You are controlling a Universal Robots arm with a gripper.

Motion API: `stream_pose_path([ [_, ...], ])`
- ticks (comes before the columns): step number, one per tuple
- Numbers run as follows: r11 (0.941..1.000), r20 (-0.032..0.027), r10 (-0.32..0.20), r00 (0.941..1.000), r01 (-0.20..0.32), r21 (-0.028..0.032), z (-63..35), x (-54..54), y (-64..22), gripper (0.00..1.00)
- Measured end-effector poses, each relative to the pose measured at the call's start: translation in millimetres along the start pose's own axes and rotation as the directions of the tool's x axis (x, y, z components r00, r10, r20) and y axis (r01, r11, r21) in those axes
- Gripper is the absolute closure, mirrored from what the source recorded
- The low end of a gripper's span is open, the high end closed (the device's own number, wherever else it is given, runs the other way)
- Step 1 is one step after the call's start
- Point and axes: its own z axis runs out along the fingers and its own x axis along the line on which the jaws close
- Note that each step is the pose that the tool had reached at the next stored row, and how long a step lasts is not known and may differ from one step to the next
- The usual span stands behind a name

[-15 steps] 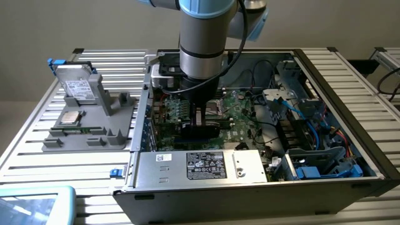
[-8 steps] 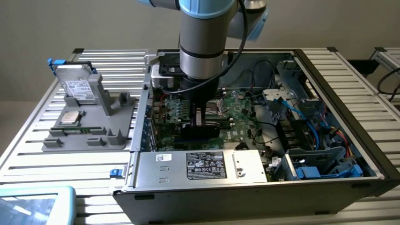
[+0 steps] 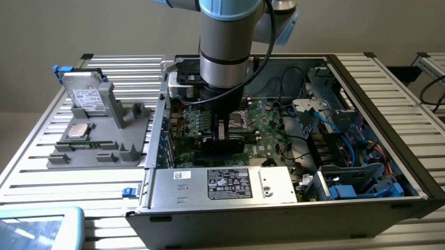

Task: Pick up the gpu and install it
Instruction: 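Insert the gpu into the slot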

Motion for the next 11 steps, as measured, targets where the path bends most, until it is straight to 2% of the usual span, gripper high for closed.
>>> stream_pose_path([
  [11,1.0,0.0,0.0,1.0,0.0,0.0051,1.3,0.0,1.4,0.73],
])
